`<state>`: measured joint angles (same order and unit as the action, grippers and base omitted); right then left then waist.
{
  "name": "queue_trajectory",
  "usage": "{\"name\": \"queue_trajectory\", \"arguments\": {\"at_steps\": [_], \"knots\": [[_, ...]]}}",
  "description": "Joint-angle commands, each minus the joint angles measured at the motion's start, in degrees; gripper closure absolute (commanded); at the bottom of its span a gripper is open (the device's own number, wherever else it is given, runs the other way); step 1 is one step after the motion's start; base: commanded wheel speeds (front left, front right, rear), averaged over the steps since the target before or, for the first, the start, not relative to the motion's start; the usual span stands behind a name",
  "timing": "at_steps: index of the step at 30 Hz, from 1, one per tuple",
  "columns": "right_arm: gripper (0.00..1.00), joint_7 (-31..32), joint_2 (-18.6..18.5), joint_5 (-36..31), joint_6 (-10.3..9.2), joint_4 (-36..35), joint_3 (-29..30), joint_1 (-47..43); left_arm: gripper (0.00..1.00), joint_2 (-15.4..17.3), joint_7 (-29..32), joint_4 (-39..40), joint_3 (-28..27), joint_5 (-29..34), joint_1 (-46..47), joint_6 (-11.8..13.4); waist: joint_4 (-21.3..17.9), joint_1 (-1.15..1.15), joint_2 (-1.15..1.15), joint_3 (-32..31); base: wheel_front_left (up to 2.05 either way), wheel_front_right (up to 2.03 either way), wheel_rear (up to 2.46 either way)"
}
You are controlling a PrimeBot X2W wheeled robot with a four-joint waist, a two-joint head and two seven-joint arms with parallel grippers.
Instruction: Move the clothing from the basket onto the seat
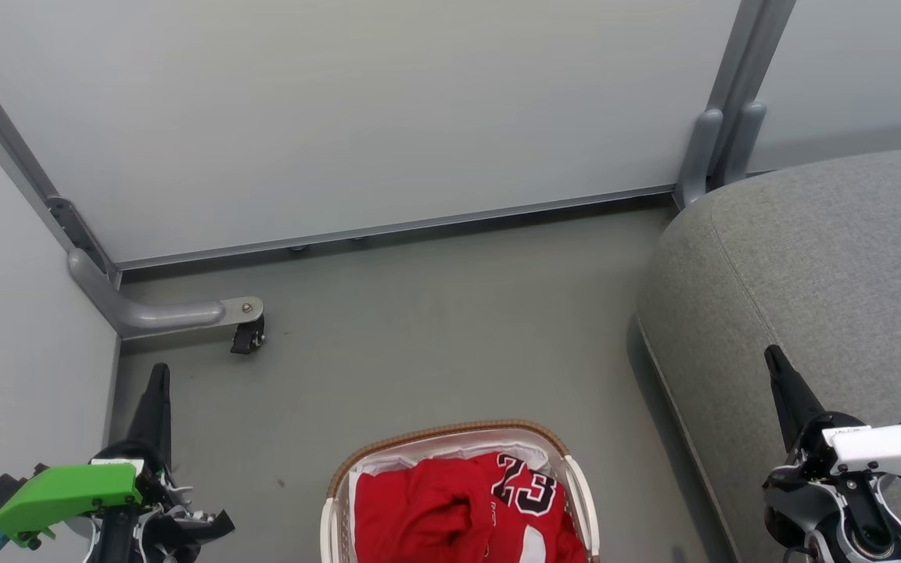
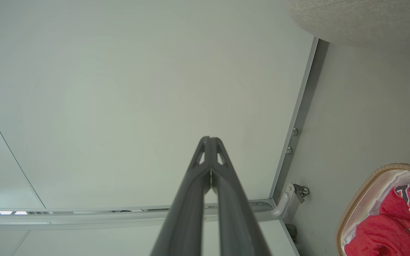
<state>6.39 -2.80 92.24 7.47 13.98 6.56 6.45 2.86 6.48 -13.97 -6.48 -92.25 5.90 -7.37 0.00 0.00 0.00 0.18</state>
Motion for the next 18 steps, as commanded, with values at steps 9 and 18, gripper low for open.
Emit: {"name": "queue_trajectory", "arguments": {"at_steps": [9, 18], "knots": [[0.0, -0.8, 0.3, -0.8, 0.0, 1.3, -0.7, -0.3, 0.0, -0.3, -0.9, -2.2, 0.3, 0.4, -0.7, 0.1, 0.0, 0.0, 0.0, 0.1, 0.0, 0.0, 0.0], [0.0, -3.5, -1.2, -8.4, 0.0, 1.2, -2.4, 0.7, 0.0, 0.4, -3.5, -2.6, 1.1, 8.2, -0.1, 0.0, 0.1, 0.0, 0.0, 0.4, 0.0, 0.0, 0.0]]}}
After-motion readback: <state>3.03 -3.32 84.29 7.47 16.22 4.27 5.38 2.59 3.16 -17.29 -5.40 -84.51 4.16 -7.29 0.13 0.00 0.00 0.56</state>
